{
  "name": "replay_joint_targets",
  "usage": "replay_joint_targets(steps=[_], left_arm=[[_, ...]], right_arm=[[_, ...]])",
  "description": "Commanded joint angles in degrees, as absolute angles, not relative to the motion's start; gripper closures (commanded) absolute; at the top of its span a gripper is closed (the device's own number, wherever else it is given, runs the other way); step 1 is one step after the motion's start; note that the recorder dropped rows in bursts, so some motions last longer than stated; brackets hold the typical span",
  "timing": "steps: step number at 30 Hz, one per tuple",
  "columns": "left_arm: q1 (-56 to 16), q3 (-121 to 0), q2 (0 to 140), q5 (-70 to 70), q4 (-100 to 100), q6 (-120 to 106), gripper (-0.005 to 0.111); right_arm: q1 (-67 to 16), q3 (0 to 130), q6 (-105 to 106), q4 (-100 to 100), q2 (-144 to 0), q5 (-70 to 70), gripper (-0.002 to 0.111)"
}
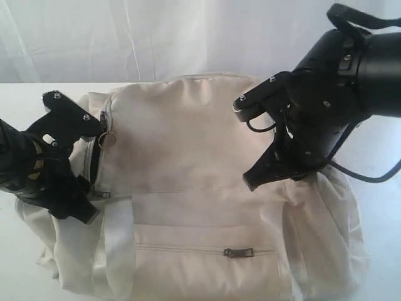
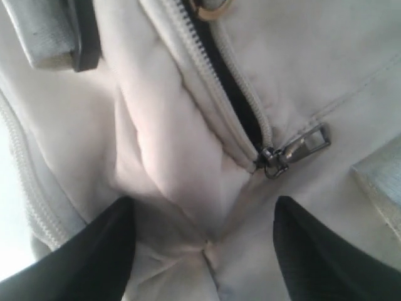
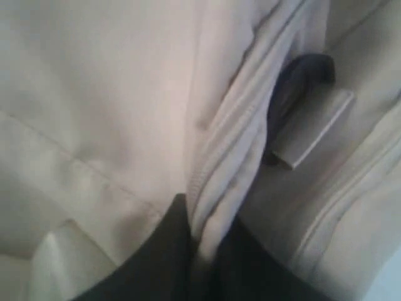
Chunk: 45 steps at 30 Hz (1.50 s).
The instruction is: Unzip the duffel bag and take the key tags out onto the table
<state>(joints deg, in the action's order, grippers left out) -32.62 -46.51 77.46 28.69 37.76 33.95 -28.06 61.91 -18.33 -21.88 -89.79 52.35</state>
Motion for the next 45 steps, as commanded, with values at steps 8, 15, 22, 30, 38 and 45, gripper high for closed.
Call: replay_joint_targets(steps=[8, 15, 22, 30, 38, 45], left_arm=[[-32.67, -46.1, 77.28, 28.51, 44.02, 37.69, 0.04], [-32.67, -46.1, 77.28, 29.59, 49.29, 40.64, 0.04], [-32.67, -49.18, 77.28, 40.09, 53.45, 45.44, 0.036], [-32.67, -52.17, 77.28, 41.53, 57.04, 45.44, 0.026], [-32.67, -52.05, 77.28, 41.85, 57.78, 45.25, 0.026], [-32.67, -51.69, 77.39, 41.85, 59.34, 45.25, 0.026]], right_arm=[[-30.36, 56.56, 16.33, 28.08, -83.89, 46.59, 0.108], [-35.02, 56.46, 25.67, 40.82, -80.8, 46.62, 0.108], [-35.34, 56.46, 22.63, 32.11, -78.09, 44.1, 0.095], [-35.34, 56.56, 22.72, 28.98, -73.06, 38.58, 0.05], [-35.34, 59.44, 24.39, 27.05, -68.23, 37.06, 0.049], [-35.34, 60.2, 29.9, 27.17, -71.49, 26.72, 0.044]])
